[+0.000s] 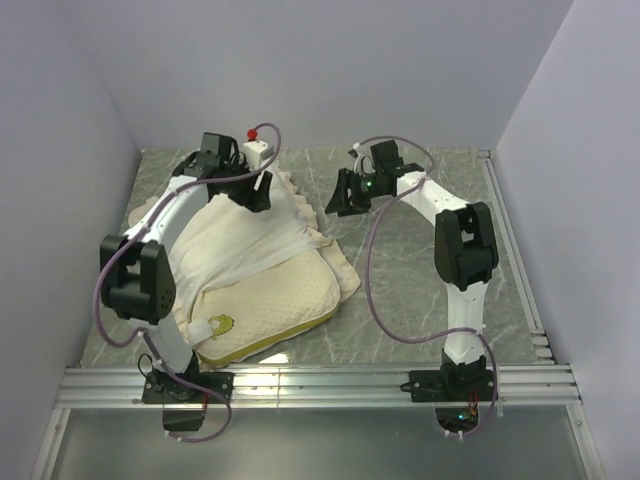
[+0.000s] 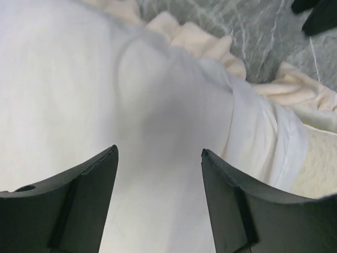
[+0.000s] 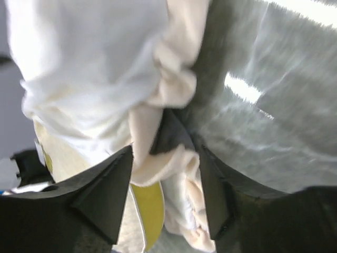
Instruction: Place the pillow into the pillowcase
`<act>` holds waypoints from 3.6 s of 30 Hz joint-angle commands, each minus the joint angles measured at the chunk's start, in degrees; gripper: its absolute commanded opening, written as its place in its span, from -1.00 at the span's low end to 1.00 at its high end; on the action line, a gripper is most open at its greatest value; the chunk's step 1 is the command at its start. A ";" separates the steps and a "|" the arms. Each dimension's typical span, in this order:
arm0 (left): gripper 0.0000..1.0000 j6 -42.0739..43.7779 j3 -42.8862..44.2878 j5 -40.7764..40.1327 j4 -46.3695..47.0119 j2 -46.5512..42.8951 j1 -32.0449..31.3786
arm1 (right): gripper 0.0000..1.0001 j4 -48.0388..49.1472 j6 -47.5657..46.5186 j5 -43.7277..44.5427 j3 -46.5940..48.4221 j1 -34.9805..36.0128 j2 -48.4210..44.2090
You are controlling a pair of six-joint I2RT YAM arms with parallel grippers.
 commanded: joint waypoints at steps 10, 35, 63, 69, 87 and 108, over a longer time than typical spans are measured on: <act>-0.04 -1.12 -5.05 6.67 -2.71 10.73 1.15 | -0.33 6.81 0.43 -12.95 -16.34 12.50 -3.76; 0.42 9.00 -11.98 16.54 -4.91 2.85 5.11 | 0.34 13.92 17.98 -0.68 2.78 -0.31 9.83; -0.99 -29.86 -16.29 -2.01 17.06 14.53 6.07 | -1.00 -9.63 -8.10 -9.38 -15.15 17.35 -1.60; -0.99 -30.82 -16.11 -1.31 17.59 14.00 6.43 | -1.00 -15.05 -10.02 -9.60 -9.99 17.98 -0.54; -0.26 -39.72 -1.17 15.30 27.53 21.48 1.07 | -1.00 -13.86 -10.03 5.30 2.01 -0.84 0.27; -0.38 10.19 -37.56 -1.48 3.32 -19.24 -9.89 | -1.00 -11.56 -6.52 2.93 0.76 0.12 2.54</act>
